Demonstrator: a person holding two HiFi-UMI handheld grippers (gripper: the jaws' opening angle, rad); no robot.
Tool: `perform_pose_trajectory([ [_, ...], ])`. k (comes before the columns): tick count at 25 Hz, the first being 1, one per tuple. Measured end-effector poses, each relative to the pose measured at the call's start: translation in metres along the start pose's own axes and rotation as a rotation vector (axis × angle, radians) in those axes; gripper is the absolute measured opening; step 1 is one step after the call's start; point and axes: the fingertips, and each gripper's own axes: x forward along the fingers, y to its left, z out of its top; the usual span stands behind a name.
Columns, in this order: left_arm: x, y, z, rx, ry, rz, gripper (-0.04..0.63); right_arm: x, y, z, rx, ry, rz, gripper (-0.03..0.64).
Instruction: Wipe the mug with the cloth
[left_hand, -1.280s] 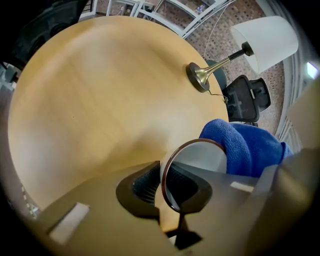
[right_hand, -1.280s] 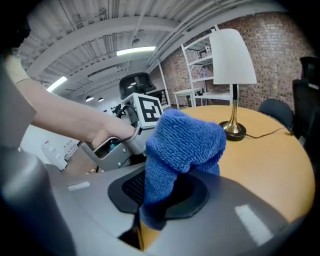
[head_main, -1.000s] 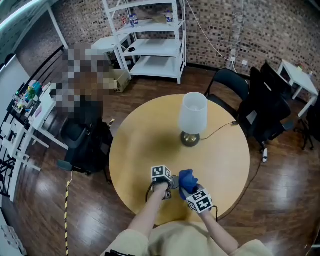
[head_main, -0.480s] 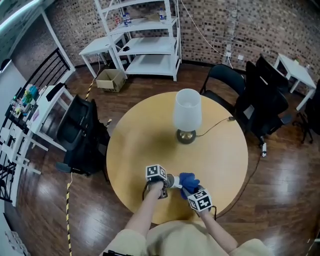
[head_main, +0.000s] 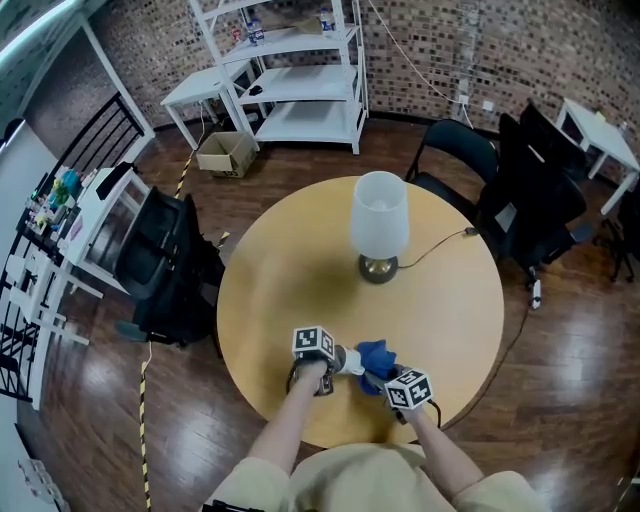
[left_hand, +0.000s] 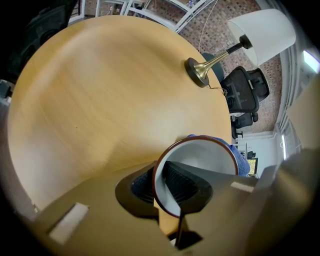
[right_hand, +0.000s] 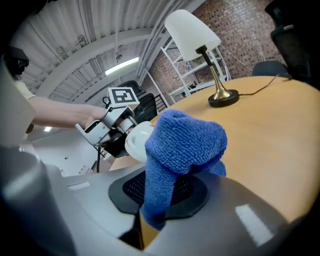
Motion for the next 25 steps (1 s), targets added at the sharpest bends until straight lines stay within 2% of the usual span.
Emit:
perform_pose_trajectory([
  [5, 0.0, 0.002, 0.002, 0.039, -0.001, 0.018, 0.031, 0.011, -0.004, -0.003, 0.018, 0.032, 0.052, 0.061],
  [9, -0.002, -0.006, 0.002, 0.046, -0.006, 0.022, 0.026, -0.003, -0.009, -0.001, -0.04, 0.068, 0.055, 0.064],
  [14, -0.003, -0.017, -0.002, 0.185, -0.028, 0.122, 0.028, -0.072, -0.031, 0.024, 0.035, -0.092, -0.073, 0.066],
  [17, -0.003, -0.025, -0.002, 0.229, -0.051, 0.154, 0.04, -0.11, -0.038, 0.043, 0.049, -0.177, -0.157, 0.067],
  [20, -0.005, -0.032, -0.004, 0.31, -0.079, 0.199, 0.064, -0.136, -0.033, 0.069, 0.041, -0.27, -0.174, 0.067],
  [22, -0.016, -0.041, -0.004, 0.356, -0.127, 0.186, 0.108, -0.147, -0.023, 0.094, 0.024, -0.338, -0.168, 0.069],
  [25, -0.057, -0.059, 0.0, 0.365, -0.265, 0.112, 0.155, -0.161, -0.007, 0.137, -0.047, -0.411, -0.198, 0.069],
])
